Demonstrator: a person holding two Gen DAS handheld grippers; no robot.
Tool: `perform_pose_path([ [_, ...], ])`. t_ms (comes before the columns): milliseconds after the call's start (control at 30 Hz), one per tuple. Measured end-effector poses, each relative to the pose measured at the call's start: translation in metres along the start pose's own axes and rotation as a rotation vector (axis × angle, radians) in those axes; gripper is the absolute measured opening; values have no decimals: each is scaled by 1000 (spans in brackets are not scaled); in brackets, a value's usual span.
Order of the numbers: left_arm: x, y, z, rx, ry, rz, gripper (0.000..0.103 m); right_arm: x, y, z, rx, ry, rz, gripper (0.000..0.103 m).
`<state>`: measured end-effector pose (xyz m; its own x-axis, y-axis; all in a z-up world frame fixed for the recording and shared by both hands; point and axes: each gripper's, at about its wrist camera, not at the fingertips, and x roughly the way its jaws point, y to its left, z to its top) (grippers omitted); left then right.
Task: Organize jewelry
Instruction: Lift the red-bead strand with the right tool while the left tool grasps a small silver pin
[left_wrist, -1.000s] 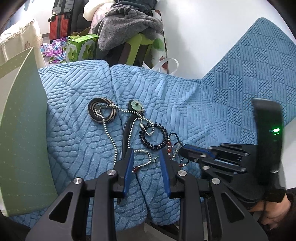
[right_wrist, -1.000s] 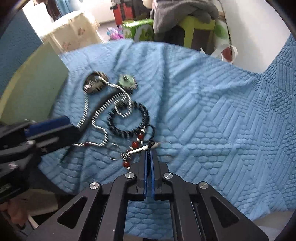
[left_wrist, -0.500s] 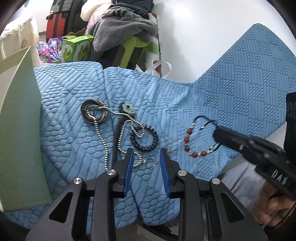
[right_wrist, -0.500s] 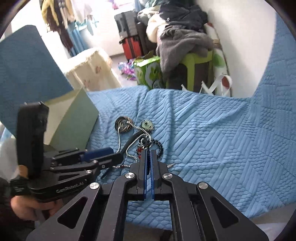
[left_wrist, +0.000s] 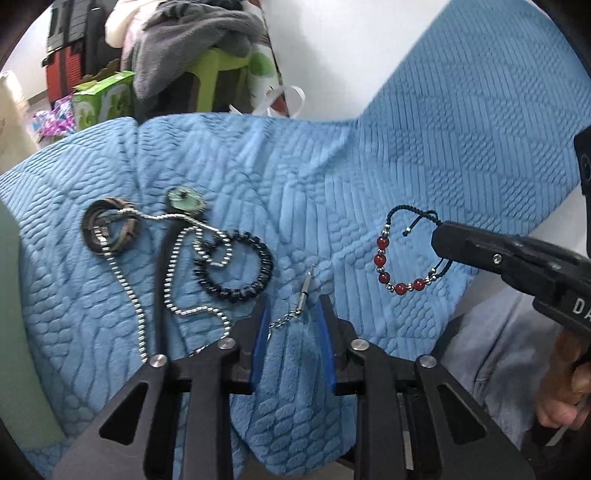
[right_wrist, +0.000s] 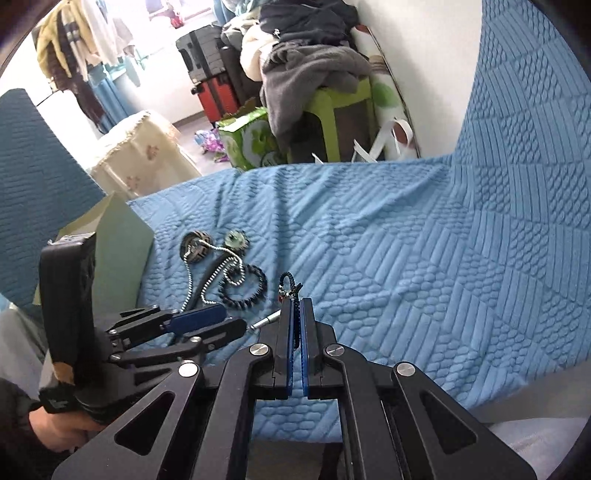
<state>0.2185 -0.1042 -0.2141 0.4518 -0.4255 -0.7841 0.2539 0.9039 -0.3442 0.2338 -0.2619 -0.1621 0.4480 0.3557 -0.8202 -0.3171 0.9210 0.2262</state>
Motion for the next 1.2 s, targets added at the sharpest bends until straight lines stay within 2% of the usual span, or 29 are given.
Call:
perform_pose_path([
  [67,5,-2,2,23,7,8,17,2,-5,-1,14,8,-4,1],
  [133,10,-3,4,33,19,-6,17,3,-8,-3,25,11,-5,1],
  [300,21,-10,0,86,53,23,16,5,-11,-5,37,22,-6,1],
  [433,23,-15,-1,137,47,41,16,8,-12,-5,42,29,-8,1],
  [533,23,-14,-1,133,45,54,6,10,-11,-5,38,34,-11,1],
  [700,20,-15,0,124,34,47,5,11,-8,-6,35,40,-17,1],
  [933,-7,-15,10,75,-9,18,5,12,-3,-5,27,37,-26,1],
  [1200,-41,-8,19,12,-36,25,5,9,7,0,17,18,-27,1],
])
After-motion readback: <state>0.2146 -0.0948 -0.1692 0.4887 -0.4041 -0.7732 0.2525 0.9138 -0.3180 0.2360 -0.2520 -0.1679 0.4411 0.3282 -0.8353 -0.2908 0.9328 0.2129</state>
